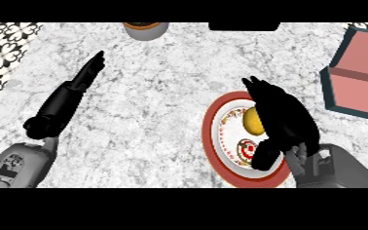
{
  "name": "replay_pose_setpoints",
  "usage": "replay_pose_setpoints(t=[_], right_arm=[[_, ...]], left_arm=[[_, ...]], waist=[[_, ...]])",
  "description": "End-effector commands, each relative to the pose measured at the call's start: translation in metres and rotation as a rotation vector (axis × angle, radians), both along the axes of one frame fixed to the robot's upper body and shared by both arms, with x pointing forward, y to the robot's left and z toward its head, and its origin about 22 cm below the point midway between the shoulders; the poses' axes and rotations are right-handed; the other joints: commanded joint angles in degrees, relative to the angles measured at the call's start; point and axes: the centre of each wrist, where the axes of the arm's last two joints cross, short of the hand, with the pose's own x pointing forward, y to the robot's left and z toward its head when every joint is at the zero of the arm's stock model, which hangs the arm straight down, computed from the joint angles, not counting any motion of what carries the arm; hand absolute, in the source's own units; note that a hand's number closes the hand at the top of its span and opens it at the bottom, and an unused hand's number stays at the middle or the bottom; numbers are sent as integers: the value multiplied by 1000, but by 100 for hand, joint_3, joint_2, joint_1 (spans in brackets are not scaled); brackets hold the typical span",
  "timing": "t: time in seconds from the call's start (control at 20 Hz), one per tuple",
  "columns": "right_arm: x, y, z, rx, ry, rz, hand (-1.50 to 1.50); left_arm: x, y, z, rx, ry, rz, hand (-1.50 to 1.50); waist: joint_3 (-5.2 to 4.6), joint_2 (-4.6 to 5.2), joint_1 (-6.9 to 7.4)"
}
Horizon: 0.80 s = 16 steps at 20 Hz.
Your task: Pick the lemon from the plate and place it in the cardboard box
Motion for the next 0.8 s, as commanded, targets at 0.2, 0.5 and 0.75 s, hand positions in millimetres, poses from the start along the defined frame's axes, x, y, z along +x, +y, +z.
replay_pose_setpoints(t=[0.2, 0.5, 0.75], right_arm=[[3, 15, -18, -130, 7, -121, -150], [22, 24, -33, -153, 20, -130, -150], [28, 7, -51, -225, 61, -147, -150]], left_arm=[[3, -8, -8, -14, 9, 21, 0], [6, -11, -5, 1, 4, 1, 0], [3, 11, -8, 0, 8, 16, 0]], waist=[[5, -6, -73], [6, 4, -53], [5, 4, -55]])
